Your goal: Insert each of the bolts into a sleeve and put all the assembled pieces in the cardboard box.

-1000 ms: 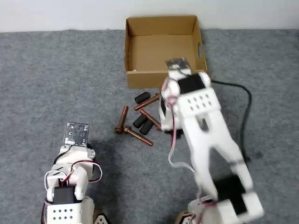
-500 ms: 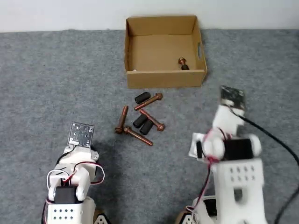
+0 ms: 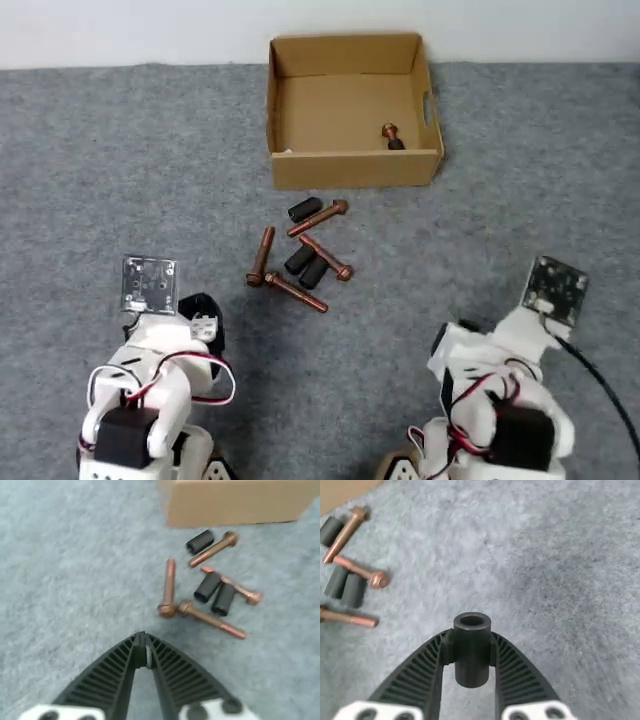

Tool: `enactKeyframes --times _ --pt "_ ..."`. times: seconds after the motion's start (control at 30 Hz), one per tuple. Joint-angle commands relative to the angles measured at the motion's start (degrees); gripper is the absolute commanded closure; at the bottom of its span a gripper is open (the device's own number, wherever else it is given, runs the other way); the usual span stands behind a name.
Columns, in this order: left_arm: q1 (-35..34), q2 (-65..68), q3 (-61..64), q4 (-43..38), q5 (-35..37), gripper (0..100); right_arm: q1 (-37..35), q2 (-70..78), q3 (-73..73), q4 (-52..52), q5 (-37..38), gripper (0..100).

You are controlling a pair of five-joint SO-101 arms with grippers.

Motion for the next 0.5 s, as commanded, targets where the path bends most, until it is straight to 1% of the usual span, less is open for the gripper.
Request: enactKeyframes --times 0.0,0.1,0.23,0.37,0.47 --pt "0.8 1.1 -5.2 0.4 0.8 99 0.3 -7.0 3.1 -2.5 0.1 99.1" --pt "0.9 6.9 -8.7 0.5 1.4 99 0.4 -12.4 4.0 -3.1 1.1 99.1" --pt "1.4 21.5 -15.9 1.4 5.5 99 0.5 -14.4 4.2 -3.2 1.1 99.1" --pt "5.8 38.2 -25.5 6.5 10.9 99 0.5 -15.0 4.7 -3.4 1.1 99.1" --pt "7.7 49.9 -32.0 7.7 15.2 99 0.5 -15.0 4.8 -3.7 1.1 99.1"
